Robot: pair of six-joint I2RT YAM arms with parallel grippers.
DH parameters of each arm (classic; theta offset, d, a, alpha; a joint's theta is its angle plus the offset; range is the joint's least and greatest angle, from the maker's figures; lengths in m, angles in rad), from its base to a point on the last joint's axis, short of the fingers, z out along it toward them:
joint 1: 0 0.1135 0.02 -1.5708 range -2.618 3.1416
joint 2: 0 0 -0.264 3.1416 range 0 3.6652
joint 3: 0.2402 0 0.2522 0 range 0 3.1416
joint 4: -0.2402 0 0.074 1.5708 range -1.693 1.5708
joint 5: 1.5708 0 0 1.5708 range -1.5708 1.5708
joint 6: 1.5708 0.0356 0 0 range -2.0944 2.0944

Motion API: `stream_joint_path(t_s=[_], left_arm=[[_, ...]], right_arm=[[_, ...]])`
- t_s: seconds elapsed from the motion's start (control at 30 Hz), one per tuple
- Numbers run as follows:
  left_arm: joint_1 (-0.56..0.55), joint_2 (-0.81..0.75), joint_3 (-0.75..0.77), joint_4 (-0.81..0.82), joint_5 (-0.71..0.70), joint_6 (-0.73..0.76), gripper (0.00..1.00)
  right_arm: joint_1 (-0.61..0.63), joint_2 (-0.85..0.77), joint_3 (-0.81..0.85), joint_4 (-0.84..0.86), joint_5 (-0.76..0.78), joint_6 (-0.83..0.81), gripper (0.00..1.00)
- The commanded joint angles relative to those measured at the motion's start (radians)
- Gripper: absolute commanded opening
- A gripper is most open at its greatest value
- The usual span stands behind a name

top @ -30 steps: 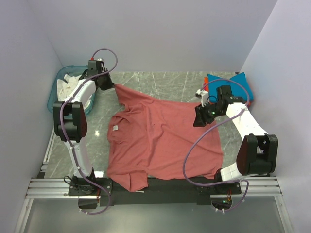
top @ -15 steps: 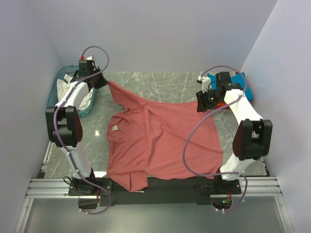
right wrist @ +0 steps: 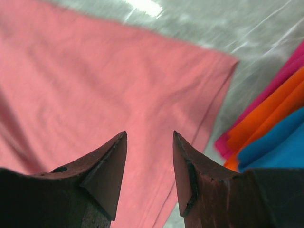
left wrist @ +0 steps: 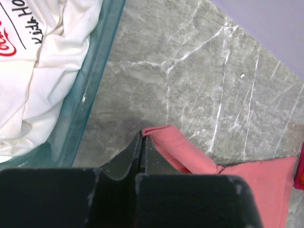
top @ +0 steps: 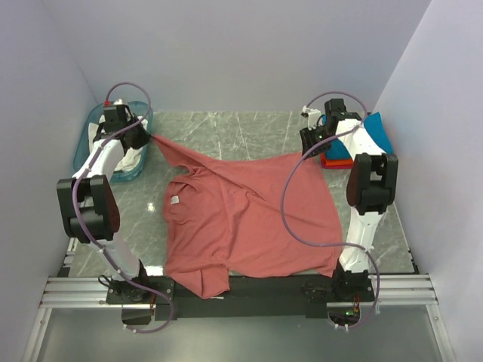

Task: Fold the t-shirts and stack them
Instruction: Flatten the tshirt out

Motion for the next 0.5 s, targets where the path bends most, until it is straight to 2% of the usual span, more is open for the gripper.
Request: stream_joint_path(t_s=[0.0, 0.1, 0.23, 0.47], left_arm=[[0.004, -0.064, -0.024, 0.061, 0.029, -0.020, 0.00], [0.004, -0.066, -0.037, 0.065, 0.038, -0.017, 0.00], [0.004, -0.064, -0.039, 0.064, 0.055, -0.012, 0.00], [0.003, -0.072, -0.047, 0.071, 0.072, -0.010, 0.00]], right_arm=[[0.011, 0.071, 0.113, -0.003, 0.062, 0.044, 0.50], [0.011, 0.158, 0.240, -0.017, 0.126, 0.074, 0.50], [0.009, 0.228, 0.320, -0.027, 0.183, 0.090, 0.50], [0.009, 0.295, 0.371, -0.032, 0.218, 0.081, 0.48]])
